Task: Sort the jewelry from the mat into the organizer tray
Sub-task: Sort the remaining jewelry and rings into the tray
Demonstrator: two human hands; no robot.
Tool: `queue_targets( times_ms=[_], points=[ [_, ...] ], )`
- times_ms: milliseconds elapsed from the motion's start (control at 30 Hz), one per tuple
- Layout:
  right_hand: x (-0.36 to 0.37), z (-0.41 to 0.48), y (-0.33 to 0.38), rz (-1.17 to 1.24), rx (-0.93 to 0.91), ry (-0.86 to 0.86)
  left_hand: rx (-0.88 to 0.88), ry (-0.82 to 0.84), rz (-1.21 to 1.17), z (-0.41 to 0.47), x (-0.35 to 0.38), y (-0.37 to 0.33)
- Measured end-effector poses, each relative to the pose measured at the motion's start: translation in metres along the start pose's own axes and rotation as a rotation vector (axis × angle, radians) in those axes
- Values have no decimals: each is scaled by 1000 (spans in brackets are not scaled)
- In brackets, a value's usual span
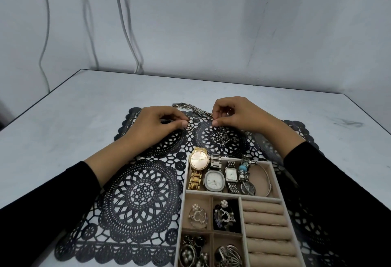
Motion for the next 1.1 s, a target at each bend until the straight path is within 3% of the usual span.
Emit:
queue_targets(
  times_ms=[667,1100],
  points=[
    [-19,-100,15,471,165,-295,50,9,-13,-44,3,-59],
    [-12,-186,42,574,144,-381,39,100,-322,-110,34,-101]
  ],
)
Point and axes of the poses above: each hand's wrist, its own z-axis towards the middle knuckle, its own x-axis out of the palm, y = z × x, the point moved 3 cm from there along z, towards the middle knuckle, and after that the axes turned 5 degrees about -z, right-handed, at the moved point
